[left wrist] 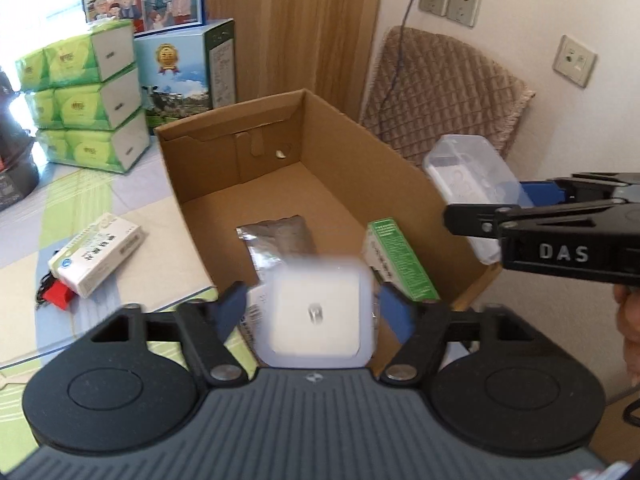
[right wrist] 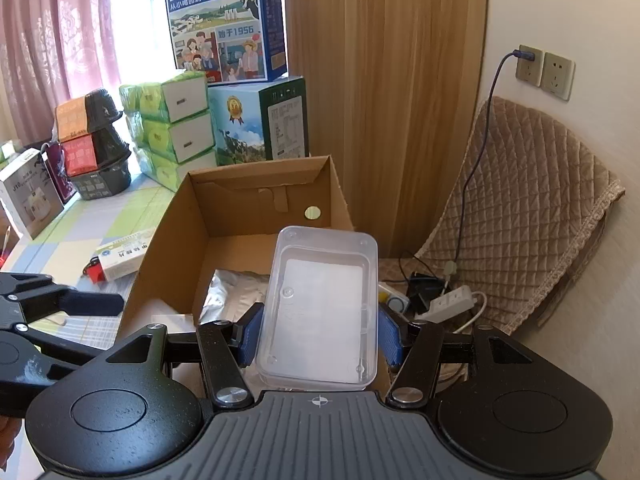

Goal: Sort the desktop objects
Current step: 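Carry the device and clear lid together over the cardboard box, then lower the device into the box and open the left tool while the right tool drops the lid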

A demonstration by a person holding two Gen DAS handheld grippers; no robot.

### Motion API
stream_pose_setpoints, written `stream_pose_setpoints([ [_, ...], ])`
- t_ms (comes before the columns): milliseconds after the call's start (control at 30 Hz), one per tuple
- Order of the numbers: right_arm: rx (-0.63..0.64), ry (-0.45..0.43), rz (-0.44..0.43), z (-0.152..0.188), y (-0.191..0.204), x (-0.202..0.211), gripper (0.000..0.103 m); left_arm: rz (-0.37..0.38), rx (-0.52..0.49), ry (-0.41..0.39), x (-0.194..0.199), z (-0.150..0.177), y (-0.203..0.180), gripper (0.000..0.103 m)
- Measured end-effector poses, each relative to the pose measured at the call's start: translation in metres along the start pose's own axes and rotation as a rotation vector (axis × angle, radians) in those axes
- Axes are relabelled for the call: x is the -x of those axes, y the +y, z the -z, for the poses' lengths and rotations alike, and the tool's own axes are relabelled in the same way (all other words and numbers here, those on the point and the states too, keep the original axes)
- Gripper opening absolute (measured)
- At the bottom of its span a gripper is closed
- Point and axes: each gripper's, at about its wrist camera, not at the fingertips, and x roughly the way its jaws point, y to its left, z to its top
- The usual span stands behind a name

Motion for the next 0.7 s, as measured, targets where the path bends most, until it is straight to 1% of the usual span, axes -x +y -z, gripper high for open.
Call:
stream_pose_setpoints([
  [67, -0.003, 0.001, -0.001, 0.0, 0.0, 0.0, 0.055, 0.01, 0.015, 0.0, 0.002, 0.001, 0.004, 0.071],
  [333, -0.009, 0.011, -0.022, 0.004, 0.006, -0.001, 0.055, -0.004, 0.049, -0.014, 0.017, 0.011, 0.016, 0.071],
  [700, 0.001, 0.018, -0.037, 0.004, 0.019, -0.002, 0.055, -0.017, 0.065, -0.024, 0.029, 0.015, 0.024, 0.071],
])
